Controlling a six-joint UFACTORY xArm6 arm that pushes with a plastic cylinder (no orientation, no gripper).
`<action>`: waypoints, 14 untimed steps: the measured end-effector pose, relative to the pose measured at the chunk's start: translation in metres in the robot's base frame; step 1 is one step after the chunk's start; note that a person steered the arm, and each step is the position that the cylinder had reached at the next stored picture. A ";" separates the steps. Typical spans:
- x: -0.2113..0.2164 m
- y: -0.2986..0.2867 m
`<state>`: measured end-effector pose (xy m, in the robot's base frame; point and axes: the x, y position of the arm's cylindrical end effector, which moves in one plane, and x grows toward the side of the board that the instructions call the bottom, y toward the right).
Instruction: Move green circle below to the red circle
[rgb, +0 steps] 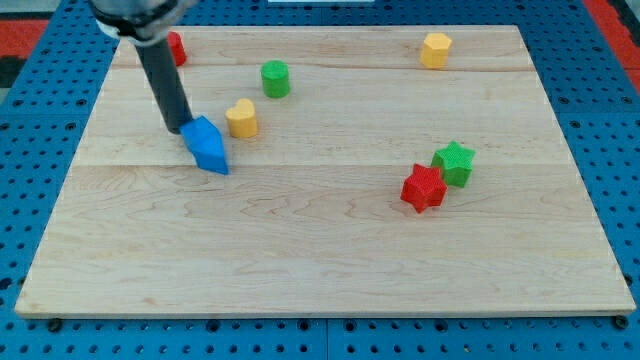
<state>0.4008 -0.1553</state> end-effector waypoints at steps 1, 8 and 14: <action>0.008 0.009; -0.088 0.100; -0.101 0.031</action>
<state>0.2996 -0.1246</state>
